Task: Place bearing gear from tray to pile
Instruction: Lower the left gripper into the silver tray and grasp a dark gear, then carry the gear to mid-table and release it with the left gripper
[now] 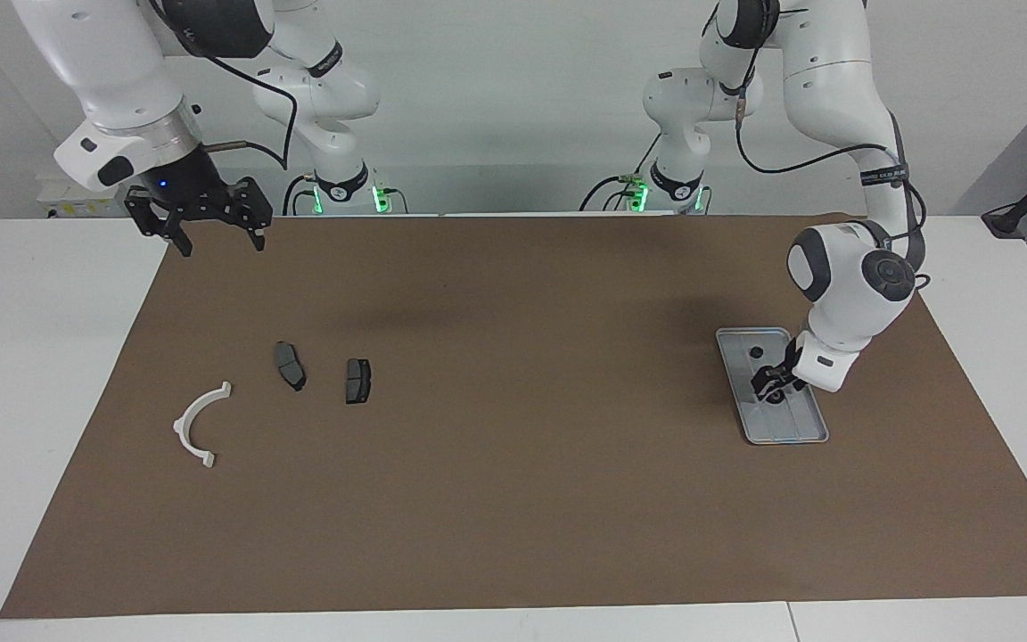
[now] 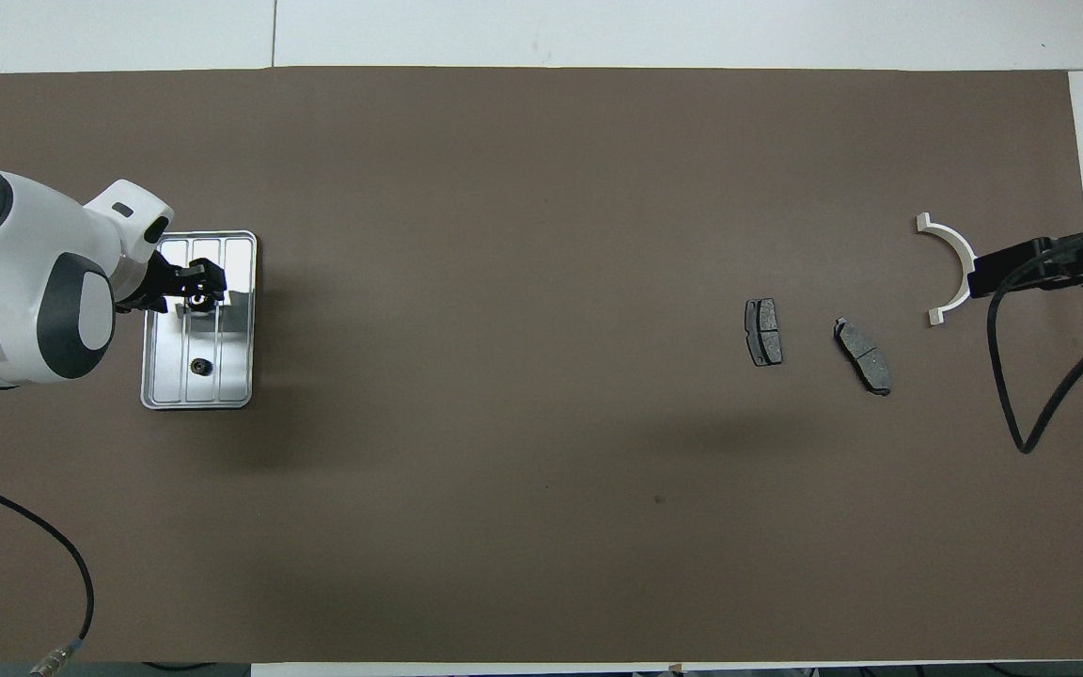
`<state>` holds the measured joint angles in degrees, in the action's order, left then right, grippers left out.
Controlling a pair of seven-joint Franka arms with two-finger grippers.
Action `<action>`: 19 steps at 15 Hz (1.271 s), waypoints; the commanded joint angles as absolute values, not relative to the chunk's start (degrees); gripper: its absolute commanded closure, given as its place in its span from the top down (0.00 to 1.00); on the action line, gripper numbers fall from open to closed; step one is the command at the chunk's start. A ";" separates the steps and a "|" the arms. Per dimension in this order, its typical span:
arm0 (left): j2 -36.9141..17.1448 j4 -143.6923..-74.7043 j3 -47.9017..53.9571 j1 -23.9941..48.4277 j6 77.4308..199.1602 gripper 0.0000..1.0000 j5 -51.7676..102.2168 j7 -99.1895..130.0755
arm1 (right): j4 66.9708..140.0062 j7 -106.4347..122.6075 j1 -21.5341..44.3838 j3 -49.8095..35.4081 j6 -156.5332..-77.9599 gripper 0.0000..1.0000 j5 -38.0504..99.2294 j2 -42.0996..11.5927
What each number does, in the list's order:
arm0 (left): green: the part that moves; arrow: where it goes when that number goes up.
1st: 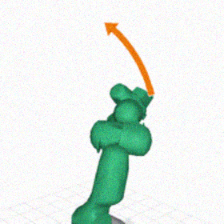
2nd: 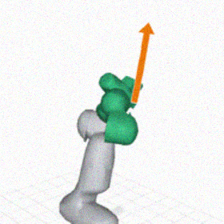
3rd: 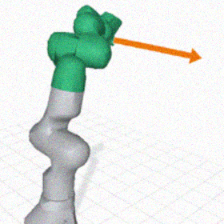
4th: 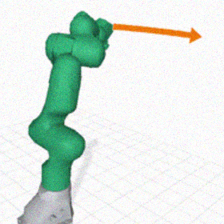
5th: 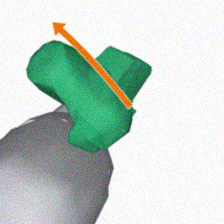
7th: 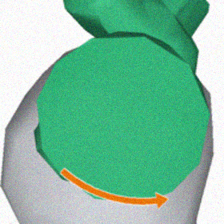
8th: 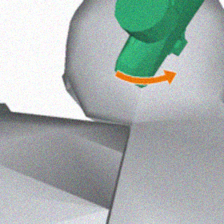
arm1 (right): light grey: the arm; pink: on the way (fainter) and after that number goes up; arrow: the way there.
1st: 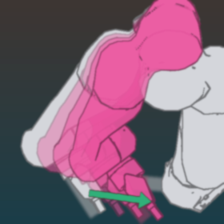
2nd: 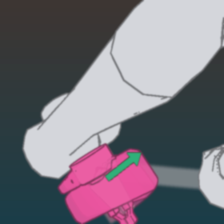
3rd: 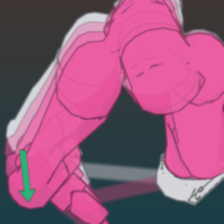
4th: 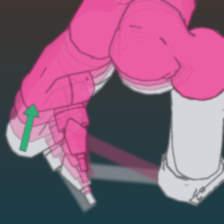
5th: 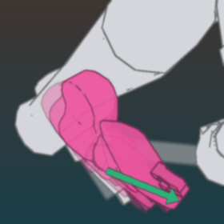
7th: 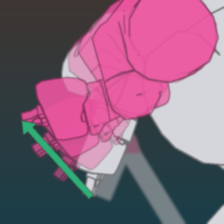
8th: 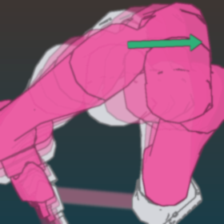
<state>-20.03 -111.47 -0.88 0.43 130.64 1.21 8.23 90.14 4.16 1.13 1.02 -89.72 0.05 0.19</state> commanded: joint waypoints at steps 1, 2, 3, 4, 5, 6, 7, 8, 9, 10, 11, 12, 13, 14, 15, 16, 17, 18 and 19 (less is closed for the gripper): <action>-19.86 -112.59 -0.97 0.62 132.28 0.66 1.76 8.79 | 91.67 3.60 1.05 0.97 -90.09 1.00 0.35 1.49; -19.86 -112.59 -1.05 0.62 132.28 0.63 1.84 8.79 | 91.76 3.52 1.14 0.97 -90.00 1.00 0.35 1.49; -19.86 -112.59 -0.97 0.62 132.28 0.58 1.85 8.79 | 91.67 3.52 1.14 0.97 -90.00 1.00 0.35 1.49; -19.86 -112.59 -1.05 0.62 132.28 0.53 1.85 8.79 | 91.76 3.43 1.14 0.97 -90.00 1.00 0.35 1.49; -19.86 -112.67 -1.05 0.62 132.36 0.44 1.85 8.79 | 91.76 3.51 1.23 0.97 -90.00 1.00 0.35 1.49; -19.86 -112.68 -1.05 0.62 132.28 0.35 1.85 8.79 | 91.67 3.52 1.23 0.97 -90.00 1.00 0.35 1.49; -19.86 -112.50 -0.97 0.53 131.93 0.18 1.85 8.79 | 91.67 3.78 1.14 0.97 -89.91 1.00 0.35 1.49; -19.86 -111.72 -0.97 0.61 130.88 0.11 1.85 8.88 | 91.67 3.87 1.14 0.97 -89.91 1.00 0.35 1.49; -19.95 -110.14 -0.97 0.62 128.69 0.11 2.11 8.96 | 91.76 3.95 1.14 0.97 -90.00 1.00 0.35 1.49; -20.47 -106.73 -0.97 0.79 125.28 0.11 3.50 9.05 | 91.67 4.04 1.14 0.97 -90.00 1.00 0.26 1.49; -21.52 -103.13 -0.79 1.66 121.68 0.11 4.91 10.62 | 91.67 4.22 1.14 0.97 -90.09 1.00 0.26 1.49; -21.53 -100.57 -0.88 4.19 119.03 0.11 5.27 15.16 | 91.67 4.13 1.14 0.97 -90.09 1.00 0.26 1.49; -21.53 -98.89 -0.97 6.39 117.61 0.11 5.27 20.77 | 91.67 4.04 1.14 0.97 -90.09 1.00 0.26 1.49; -21.53 -97.40 -0.97 9.03 116.47 0.11 5.27 26.14 | 91.67 3.96 1.23 0.97 -90.17 1.00 0.26 1.49; -21.53 -96.25 -0.97 12.10 115.32 0.11 5.27 31.32 | 91.67 3.96 1.14 0.97 -90.18 1.00 0.26 1.49; -21.71 -95.63 -0.97 15.61 115.14 0.11 5.10 37.12 | 91.67 4.04 1.14 0.97 -90.18 1.00 0.26 1.49; -21.97 -95.63 -1.05 19.73 116.01 0.11 5.18 43.27 | 91.67 4.13 1.14 0.97 -90.18 1.00 0.26 1.49; -21.97 -95.62 -1.14 23.52 117.41 0.11 4.92 48.99 | 91.67 4.13 1.14 0.97 -90.18 1.00 0.26 1.49; -21.97 -95.89 -1.14 26.34 118.47 0.11 4.83 52.70 | 91.67 3.87 1.14 0.97 -90.18 1.00 0.35 1.49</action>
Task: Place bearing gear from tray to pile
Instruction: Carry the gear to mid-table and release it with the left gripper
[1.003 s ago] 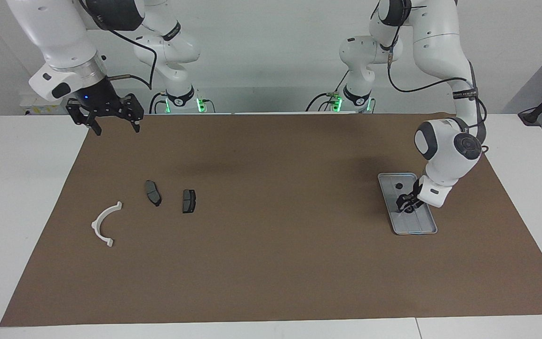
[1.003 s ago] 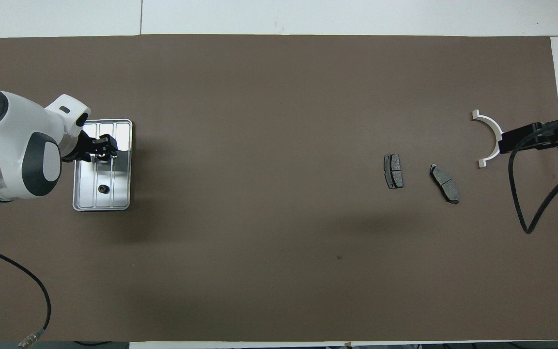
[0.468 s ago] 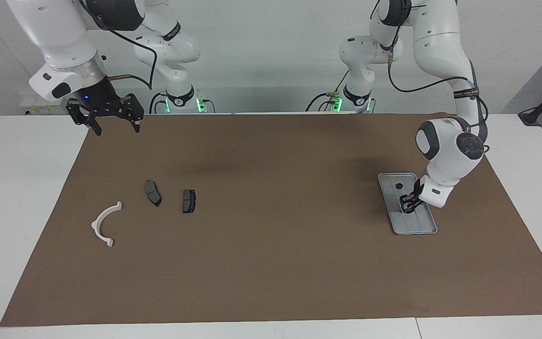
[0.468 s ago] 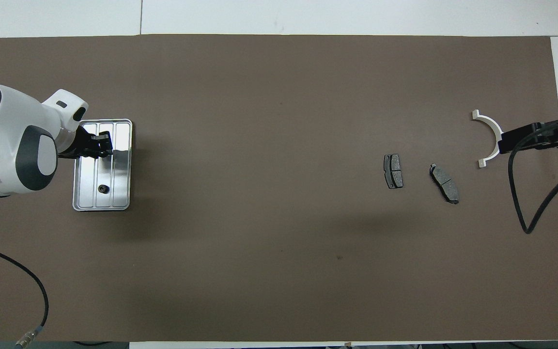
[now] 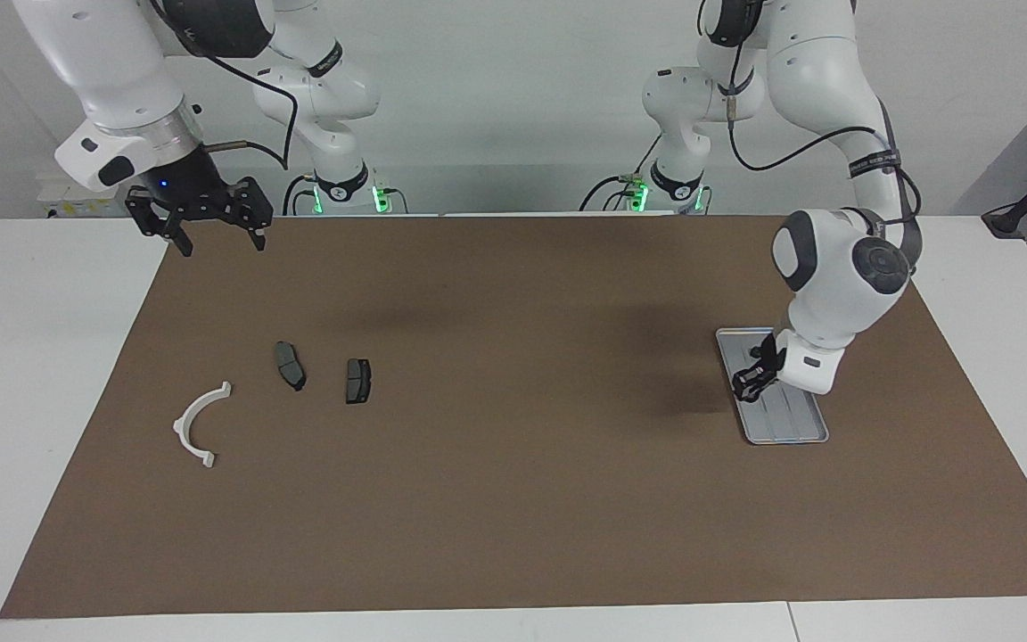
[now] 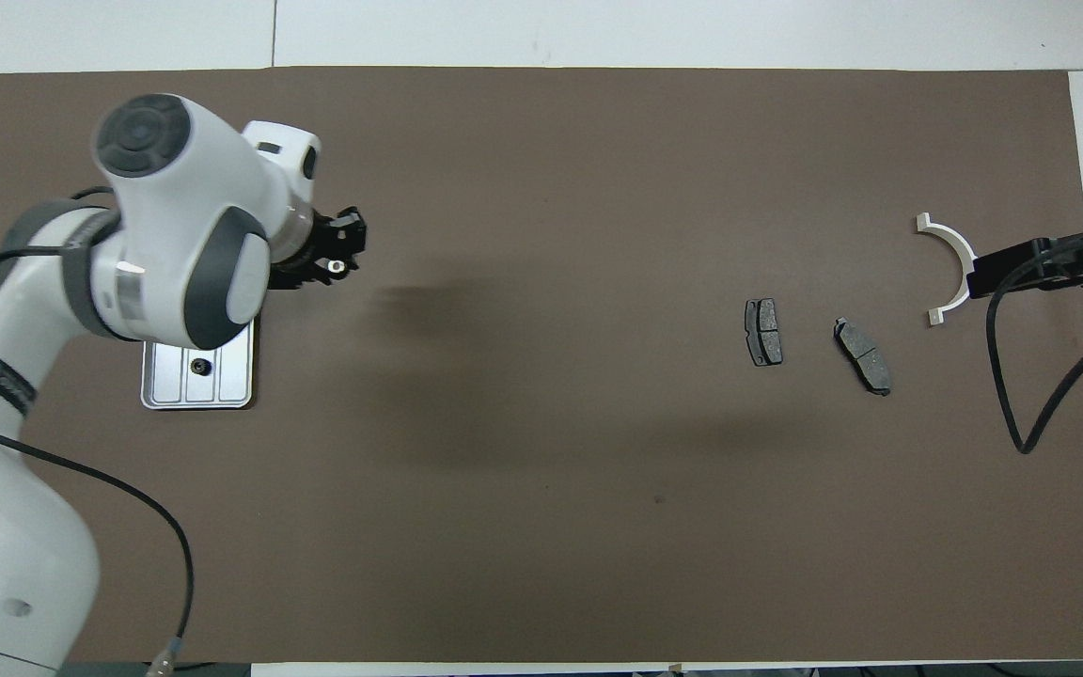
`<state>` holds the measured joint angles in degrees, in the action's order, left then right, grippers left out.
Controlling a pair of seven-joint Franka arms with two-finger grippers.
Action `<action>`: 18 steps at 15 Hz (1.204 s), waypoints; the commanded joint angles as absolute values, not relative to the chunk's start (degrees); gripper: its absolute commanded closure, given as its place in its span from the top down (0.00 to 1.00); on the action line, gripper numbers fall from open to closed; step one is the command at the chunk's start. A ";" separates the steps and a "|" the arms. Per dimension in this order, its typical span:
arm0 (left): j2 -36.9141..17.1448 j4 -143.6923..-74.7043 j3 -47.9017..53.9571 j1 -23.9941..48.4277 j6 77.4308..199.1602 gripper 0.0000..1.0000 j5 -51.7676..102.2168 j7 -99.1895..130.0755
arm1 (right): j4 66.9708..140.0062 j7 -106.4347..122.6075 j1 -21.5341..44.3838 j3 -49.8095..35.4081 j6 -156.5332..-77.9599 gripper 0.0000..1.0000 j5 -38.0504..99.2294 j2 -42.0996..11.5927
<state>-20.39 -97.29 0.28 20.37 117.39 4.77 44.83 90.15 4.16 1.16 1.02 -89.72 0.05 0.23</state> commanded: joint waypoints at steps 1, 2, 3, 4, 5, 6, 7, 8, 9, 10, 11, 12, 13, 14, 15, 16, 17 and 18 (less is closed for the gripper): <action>-22.06 -96.06 -1.06 28.19 119.61 0.11 4.83 54.82 | 91.76 3.52 1.14 0.97 -90.09 1.00 0.44 1.49; -22.58 -96.15 -1.05 30.04 120.92 0.11 4.92 56.58 | 91.76 3.25 1.14 0.97 -90.09 1.00 0.44 1.49; -24.33 -95.98 -1.14 31.89 121.46 0.11 4.92 57.99 | 91.76 3.16 1.14 0.97 -90.09 1.00 0.44 1.49; -25.39 -96.15 -1.14 33.30 122.16 0.11 4.92 58.79 | 92.02 3.25 1.14 0.97 -90.09 1.00 0.44 1.58; -25.40 -96.67 -1.14 33.48 123.04 0.11 4.75 58.97 | 92.20 3.25 1.14 0.97 -90.09 1.00 0.44 1.58; -25.40 -97.72 -1.14 33.66 123.83 0.11 4.66 59.06 | 92.20 3.25 1.14 0.97 -90.09 1.00 0.44 1.58; -25.14 -99.13 -1.14 33.75 124.27 0.11 4.57 59.15 | 92.20 2.99 1.14 0.97 -90.09 1.00 0.44 1.67; -24.70 -101.05 -1.14 33.84 125.23 0.11 4.57 59.06 | 92.28 2.47 1.23 0.97 -90.09 1.00 0.44 1.67; -24.35 -103.16 -1.14 34.01 126.90 0.11 4.57 59.06 | 92.46 1.42 1.23 0.97 -90.09 1.00 0.44 1.76; -24.08 -104.14 -1.14 34.27 128.13 0.11 4.57 59.15 | 92.55 0.45 1.23 0.97 -90.09 1.00 0.44 1.84; -24.08 -104.15 -1.14 34.19 128.06 0.12 4.57 59.06 | 92.64 0.09 1.23 0.97 -90.09 1.00 0.44 2.02; -24.08 -104.24 -1.14 34.19 128.23 0.12 4.57 59.06 | 92.64 0.09 1.23 0.97 -90.09 1.00 0.44 2.02; -24.00 -104.24 -1.14 34.19 128.23 0.12 4.57 59.15 | 92.64 0.09 1.23 0.88 -90.09 1.00 0.44 2.02; -23.99 -104.33 -1.14 34.19 128.23 0.12 4.57 59.15 | 92.64 -0.09 1.23 0.88 -90.17 1.00 0.44 2.02; -23.91 -104.94 -1.14 34.19 128.49 0.13 4.57 59.15 | 92.64 -0.09 1.32 0.88 -90.18 1.00 0.44 2.02; -23.82 -105.12 -1.14 34.36 128.93 0.13 4.57 59.59 | 92.64 -0.26 1.93 0.88 -90.09 1.00 0.44 2.02; -23.82 -105.38 -1.14 34.37 129.37 0.13 4.57 60.55 | 92.64 -1.22 2.46 0.97 -90.17 1.00 0.44 2.02; -23.82 -105.64 -1.06 34.63 129.81 0.15 4.57 60.99 | 92.64 -2.36 2.55 0.97 -90.18 1.00 0.35 2.02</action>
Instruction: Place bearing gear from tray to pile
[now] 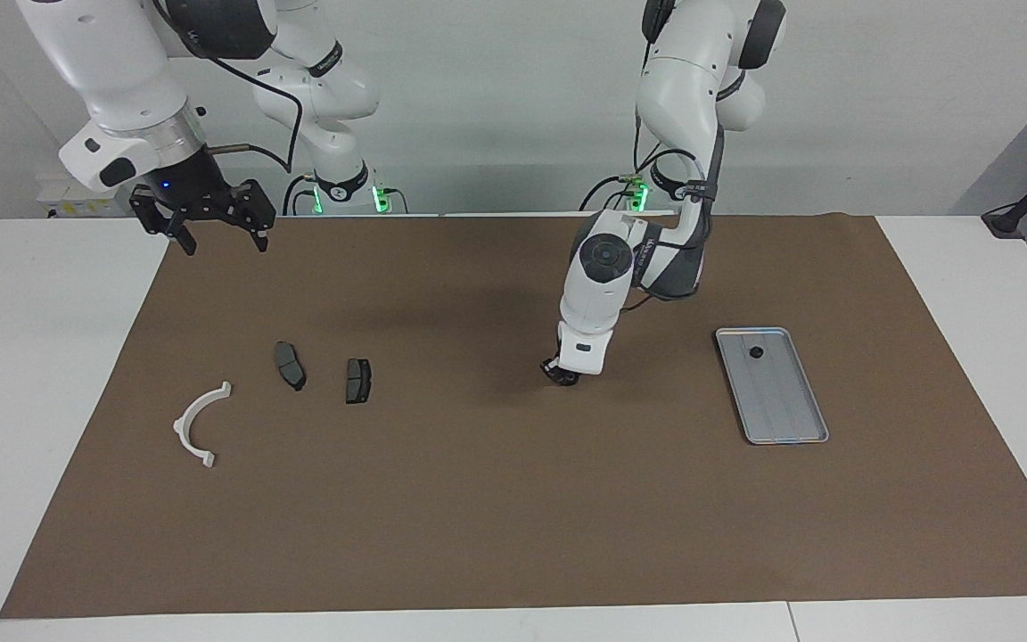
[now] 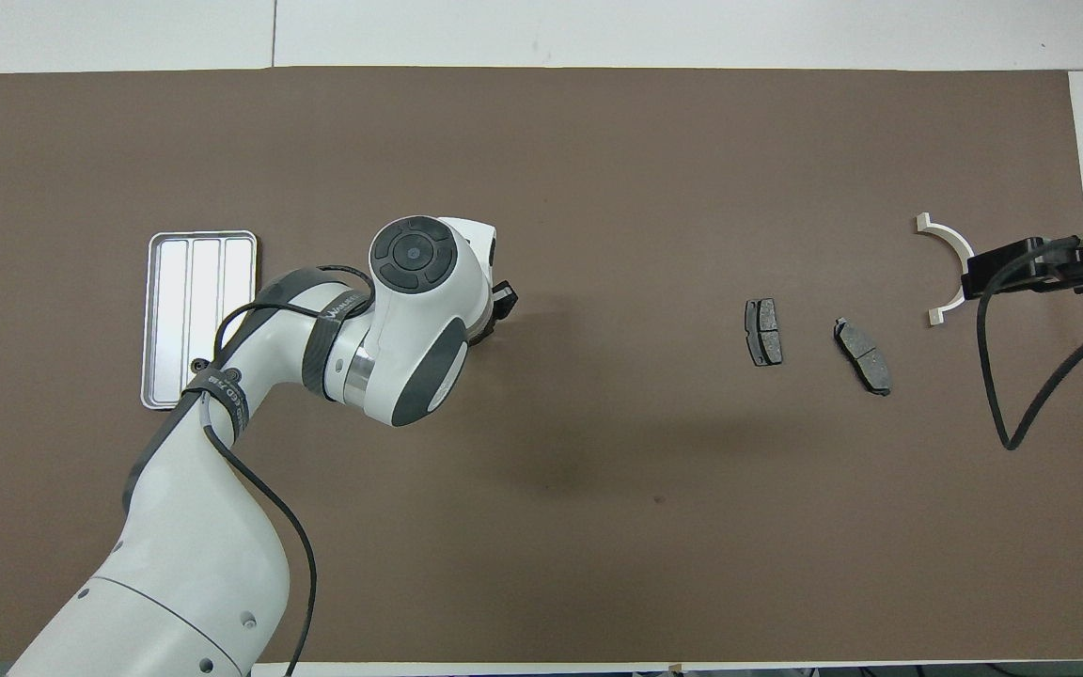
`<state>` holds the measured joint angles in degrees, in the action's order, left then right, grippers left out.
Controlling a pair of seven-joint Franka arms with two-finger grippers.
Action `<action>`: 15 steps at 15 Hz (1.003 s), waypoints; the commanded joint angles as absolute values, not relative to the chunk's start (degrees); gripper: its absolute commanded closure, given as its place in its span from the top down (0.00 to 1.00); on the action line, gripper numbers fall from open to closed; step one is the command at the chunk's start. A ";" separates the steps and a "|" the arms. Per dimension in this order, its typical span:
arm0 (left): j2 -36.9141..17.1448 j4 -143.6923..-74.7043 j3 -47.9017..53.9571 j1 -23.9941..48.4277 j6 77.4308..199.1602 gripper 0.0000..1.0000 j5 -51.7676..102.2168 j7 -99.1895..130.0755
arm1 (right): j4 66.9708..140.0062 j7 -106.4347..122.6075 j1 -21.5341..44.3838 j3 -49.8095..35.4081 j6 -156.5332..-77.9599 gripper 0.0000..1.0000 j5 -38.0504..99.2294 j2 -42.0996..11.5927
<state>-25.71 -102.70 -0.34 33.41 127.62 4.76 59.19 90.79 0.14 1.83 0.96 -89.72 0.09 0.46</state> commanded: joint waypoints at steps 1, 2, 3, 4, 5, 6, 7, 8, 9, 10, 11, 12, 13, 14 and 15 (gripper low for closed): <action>-23.64 -106.51 -1.14 34.63 130.25 0.16 4.57 61.08 | 92.64 -2.90 2.55 0.88 -90.18 1.00 0.44 2.02; -23.38 -106.78 -1.14 34.80 130.69 0.20 4.57 61.17 | 92.64 -2.90 2.55 0.88 -90.18 1.00 0.35 2.02; -23.38 -106.61 -1.14 34.98 130.08 0.45 4.57 61.43 | 92.64 -2.99 2.64 0.88 -90.18 1.00 0.44 2.02; -23.38 -106.09 -1.23 34.98 129.64 0.99 4.57 61.96 | 92.64 -2.99 2.64 0.97 -90.18 1.00 0.35 2.02; -23.38 -105.30 -1.40 34.89 128.51 1.00 4.57 61.96 | 92.64 -3.08 2.64 0.88 -90.18 1.00 0.44 2.02; -23.38 -103.73 -1.41 34.20 126.84 1.00 4.57 61.88 | 92.64 -3.08 2.64 0.88 -90.18 1.00 0.35 2.11; -22.94 -103.19 -1.58 33.75 125.35 1.00 4.48 61.35 | 92.64 -3.69 2.81 0.88 -90.18 1.00 0.44 2.11; -20.68 -103.71 -1.93 32.10 124.29 1.00 4.05 60.30 | 92.72 -4.82 3.86 0.97 -90.18 1.00 0.44 2.11; -18.31 -105.28 -2.02 30.78 123.32 1.00 3.78 57.42 | 93.16 -6.66 4.22 0.97 -90.18 1.00 0.35 2.20; -15.58 -107.21 -2.02 28.76 122.01 1.00 3.78 53.22 | 93.51 -8.59 4.74 0.88 -90.26 1.00 0.35 2.28; -13.38 -109.23 -2.02 26.04 120.51 1.00 3.78 48.04 | 94.04 -10.79 6.49 0.88 -90.44 1.00 0.35 2.37; -11.97 -110.47 -2.02 23.23 119.72 1.00 3.78 42.33 | 95.17 -13.07 7.46 0.88 -91.83 1.00 0.35 2.55; -11.61 -111.09 -2.11 20.51 119.45 1.00 3.78 36.53 | 96.75 -15.79 8.95 0.88 -94.11 1.00 0.35 2.90; -11.51 -111.18 -2.11 17.17 118.83 1.00 3.78 31.34 | 98.16 -18.17 10.97 0.88 -96.04 1.00 0.35 2.99; -11.51 -111.27 -2.02 13.92 118.05 1.00 3.78 25.89 | 99.22 -21.41 12.55 0.88 -97.20 1.00 0.35 2.81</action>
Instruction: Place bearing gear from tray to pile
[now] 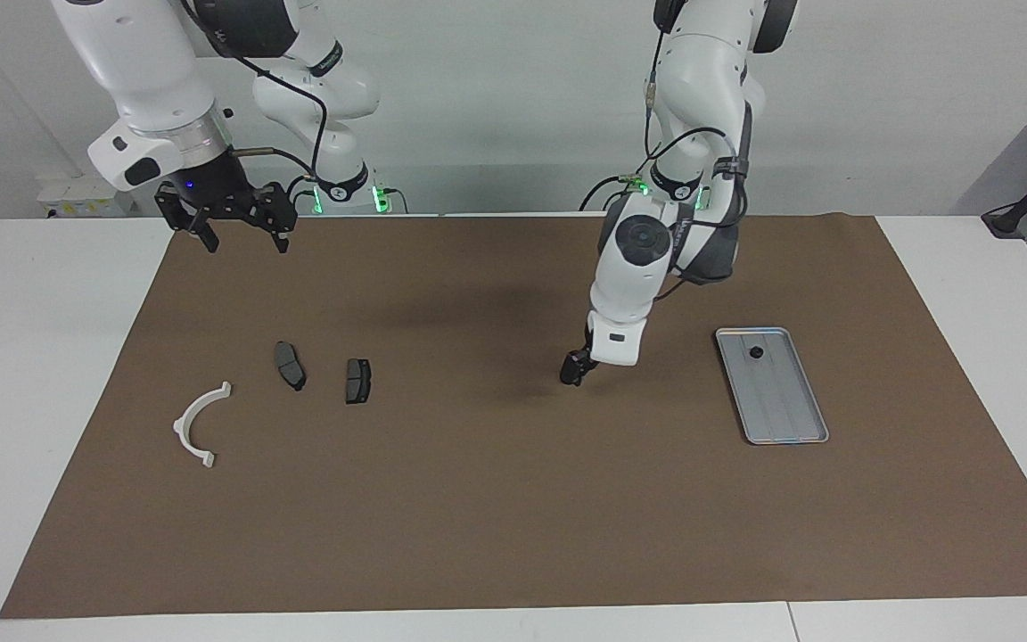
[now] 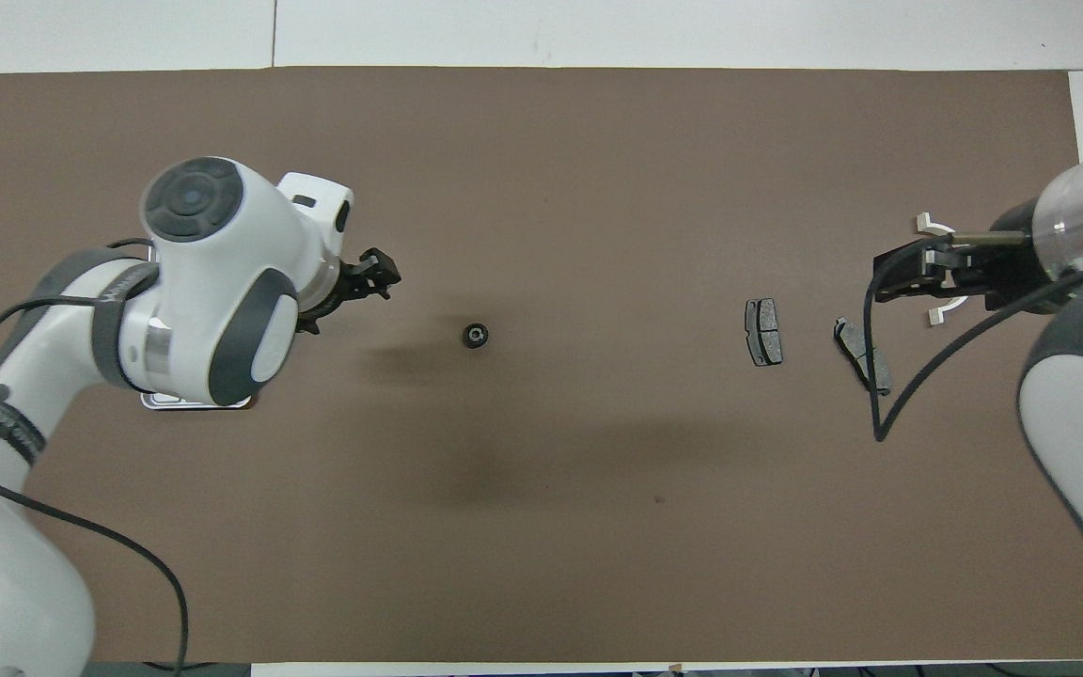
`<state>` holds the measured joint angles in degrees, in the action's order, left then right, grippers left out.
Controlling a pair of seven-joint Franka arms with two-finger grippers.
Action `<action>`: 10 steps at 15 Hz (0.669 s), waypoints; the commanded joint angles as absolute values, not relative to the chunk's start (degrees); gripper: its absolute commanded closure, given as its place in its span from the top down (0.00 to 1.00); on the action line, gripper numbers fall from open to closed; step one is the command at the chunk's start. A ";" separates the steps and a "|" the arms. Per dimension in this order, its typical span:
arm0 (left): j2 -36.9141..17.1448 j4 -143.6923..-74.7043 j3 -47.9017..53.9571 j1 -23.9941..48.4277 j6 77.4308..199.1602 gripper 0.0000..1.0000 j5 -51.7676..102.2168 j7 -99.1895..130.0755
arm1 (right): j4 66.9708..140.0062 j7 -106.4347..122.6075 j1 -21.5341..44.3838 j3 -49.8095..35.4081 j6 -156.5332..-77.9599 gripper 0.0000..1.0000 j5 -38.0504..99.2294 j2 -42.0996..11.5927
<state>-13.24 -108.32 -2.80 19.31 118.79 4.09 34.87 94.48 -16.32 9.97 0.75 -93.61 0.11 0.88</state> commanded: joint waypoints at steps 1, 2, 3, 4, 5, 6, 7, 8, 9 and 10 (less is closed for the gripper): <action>-11.51 -111.27 -2.02 10.58 117.25 1.00 3.78 19.58 | 100.10 -26.58 14.83 0.88 -98.51 1.00 0.35 2.38; -11.34 -111.36 -2.02 7.76 116.46 1.00 3.78 14.38 | 100.63 -31.76 17.12 0.88 -100.00 1.00 0.35 1.76; -10.82 -112.23 -2.02 5.39 116.19 1.00 3.78 9.72 | 100.90 -35.99 19.05 0.88 -101.59 1.00 0.35 0.63; -10.38 -113.72 -2.02 3.71 116.71 1.00 3.78 5.75 | 100.90 -39.86 20.90 0.88 -103.60 0.99 0.35 -0.86; -9.76 -115.04 -2.11 2.82 117.41 1.00 3.78 3.28 | 100.90 -43.30 22.40 0.88 -105.45 0.97 0.44 -2.53; -9.58 -116.09 -2.11 1.77 118.99 0.99 3.78 2.03 | 100.81 -47.25 24.41 0.70 -107.82 0.95 0.70 -4.64; -9.32 -117.41 -2.11 1.15 120.66 0.97 3.78 1.15 | 100.81 -51.81 26.70 0.70 -111.15 0.94 1.49 -7.01; -8.71 -119.42 -2.11 1.14 122.50 0.94 3.78 0.62 | 100.29 -56.81 29.15 0.70 -114.23 0.94 1.58 -10.08; -8.44 -120.75 -2.11 1.06 124.26 0.91 3.78 0.44 | 99.85 -60.69 31.18 0.70 -117.48 0.94 1.58 -12.89; -8.44 -121.72 -2.11 1.05 125.41 0.90 3.78 0.44 | 99.50 -62.91 32.51 0.70 -120.21 0.97 1.58 -15.01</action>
